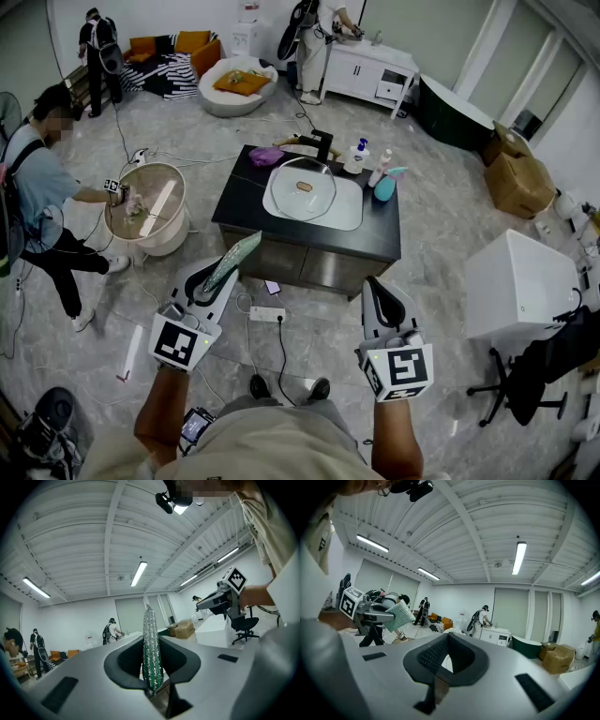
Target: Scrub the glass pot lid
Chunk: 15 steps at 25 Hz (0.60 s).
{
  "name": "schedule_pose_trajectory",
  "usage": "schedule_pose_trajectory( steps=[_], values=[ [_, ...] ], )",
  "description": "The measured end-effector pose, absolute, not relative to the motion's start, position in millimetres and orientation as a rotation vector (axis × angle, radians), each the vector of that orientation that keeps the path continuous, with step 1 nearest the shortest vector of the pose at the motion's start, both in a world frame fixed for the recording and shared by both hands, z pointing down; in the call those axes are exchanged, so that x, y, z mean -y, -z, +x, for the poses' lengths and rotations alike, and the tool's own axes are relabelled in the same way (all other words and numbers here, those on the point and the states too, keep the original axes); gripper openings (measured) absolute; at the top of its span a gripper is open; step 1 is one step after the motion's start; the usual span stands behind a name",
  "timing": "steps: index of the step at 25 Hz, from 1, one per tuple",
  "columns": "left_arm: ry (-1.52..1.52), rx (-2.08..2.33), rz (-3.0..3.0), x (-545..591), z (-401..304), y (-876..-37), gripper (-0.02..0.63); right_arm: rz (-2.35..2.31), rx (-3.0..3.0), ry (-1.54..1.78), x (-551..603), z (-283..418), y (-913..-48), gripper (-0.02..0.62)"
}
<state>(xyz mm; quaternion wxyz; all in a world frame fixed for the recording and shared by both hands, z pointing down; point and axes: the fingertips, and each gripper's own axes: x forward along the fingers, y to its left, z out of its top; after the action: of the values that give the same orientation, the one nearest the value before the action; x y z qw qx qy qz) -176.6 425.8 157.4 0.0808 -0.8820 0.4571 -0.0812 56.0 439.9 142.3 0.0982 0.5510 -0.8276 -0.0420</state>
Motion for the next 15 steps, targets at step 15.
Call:
schedule_pose_trajectory(
  steps=[15],
  values=[
    [0.239, -1.368, -2.659, -418.0, -184.8, -165.9, 0.086, 1.613, 2.441, 0.110, -433.2, 45.5, -148.8, 0.023]
  ],
)
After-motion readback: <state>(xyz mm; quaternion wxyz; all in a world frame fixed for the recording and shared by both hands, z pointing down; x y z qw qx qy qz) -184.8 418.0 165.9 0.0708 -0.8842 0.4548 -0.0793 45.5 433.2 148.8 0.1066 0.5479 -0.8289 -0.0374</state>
